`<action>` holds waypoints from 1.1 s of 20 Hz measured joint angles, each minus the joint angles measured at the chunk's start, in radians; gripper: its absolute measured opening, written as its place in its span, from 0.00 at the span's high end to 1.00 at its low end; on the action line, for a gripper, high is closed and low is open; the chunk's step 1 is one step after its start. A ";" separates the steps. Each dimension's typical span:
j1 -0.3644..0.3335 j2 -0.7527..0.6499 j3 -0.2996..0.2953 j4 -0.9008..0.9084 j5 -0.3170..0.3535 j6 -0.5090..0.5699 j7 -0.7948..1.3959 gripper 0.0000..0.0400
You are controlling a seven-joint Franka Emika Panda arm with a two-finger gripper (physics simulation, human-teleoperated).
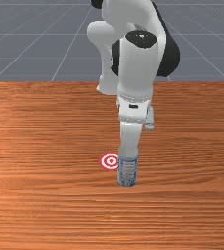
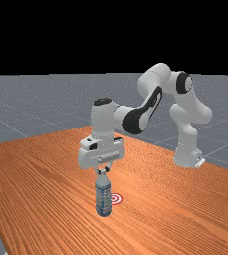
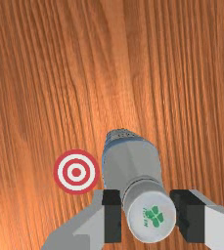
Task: Pick up the bottle and put it on the marker
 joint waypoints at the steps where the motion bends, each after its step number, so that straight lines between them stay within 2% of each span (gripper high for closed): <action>1: -0.001 0.001 0.001 0.005 -0.001 -0.002 -0.005 0.63; 4: 0.003 -0.001 -0.002 0.004 0.011 -0.003 0.032 0.62; 8: 0.023 -0.056 -0.026 -0.089 0.021 0.025 0.159 0.63; 12: 0.008 -0.076 -0.010 -0.122 0.007 0.039 0.057 0.63; 17: -0.002 -0.078 -0.022 -0.126 0.017 0.036 0.085 0.63; 19: -0.016 -0.101 -0.020 -0.173 0.010 0.100 0.041 0.63; 20: -0.007 -0.083 -0.032 -0.134 -0.013 0.043 0.055 0.63; 22: -0.028 -0.085 -0.016 -0.139 0.006 0.048 -0.005 0.63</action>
